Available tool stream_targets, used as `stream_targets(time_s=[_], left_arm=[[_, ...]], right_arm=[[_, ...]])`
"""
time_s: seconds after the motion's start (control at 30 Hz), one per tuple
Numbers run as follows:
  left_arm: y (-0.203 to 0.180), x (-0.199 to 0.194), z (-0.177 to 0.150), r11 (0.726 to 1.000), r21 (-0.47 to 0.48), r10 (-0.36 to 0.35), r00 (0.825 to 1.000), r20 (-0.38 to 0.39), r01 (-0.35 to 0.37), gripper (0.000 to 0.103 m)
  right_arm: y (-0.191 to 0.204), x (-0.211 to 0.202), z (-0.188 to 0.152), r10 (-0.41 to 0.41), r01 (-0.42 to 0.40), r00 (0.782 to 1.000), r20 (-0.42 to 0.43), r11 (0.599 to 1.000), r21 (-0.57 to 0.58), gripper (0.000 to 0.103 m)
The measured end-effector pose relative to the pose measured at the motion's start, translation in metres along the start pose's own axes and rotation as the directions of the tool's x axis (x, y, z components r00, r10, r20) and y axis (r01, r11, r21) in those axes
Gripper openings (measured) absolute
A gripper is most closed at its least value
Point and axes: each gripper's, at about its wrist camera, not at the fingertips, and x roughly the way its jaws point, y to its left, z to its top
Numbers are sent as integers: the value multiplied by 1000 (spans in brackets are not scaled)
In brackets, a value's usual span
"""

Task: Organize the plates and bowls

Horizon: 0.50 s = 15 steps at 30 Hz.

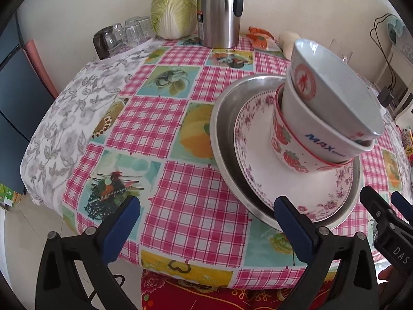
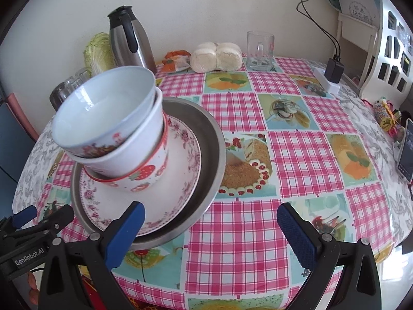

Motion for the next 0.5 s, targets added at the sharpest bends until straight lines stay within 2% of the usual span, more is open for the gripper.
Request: stream_targets(time_s=[0.5], left_arm=[[-7,10,1,999,43,-16,1000,-27,17,103]], right_arm=[[-4,6,0,-4,4,1000,-22,1000,8,103]])
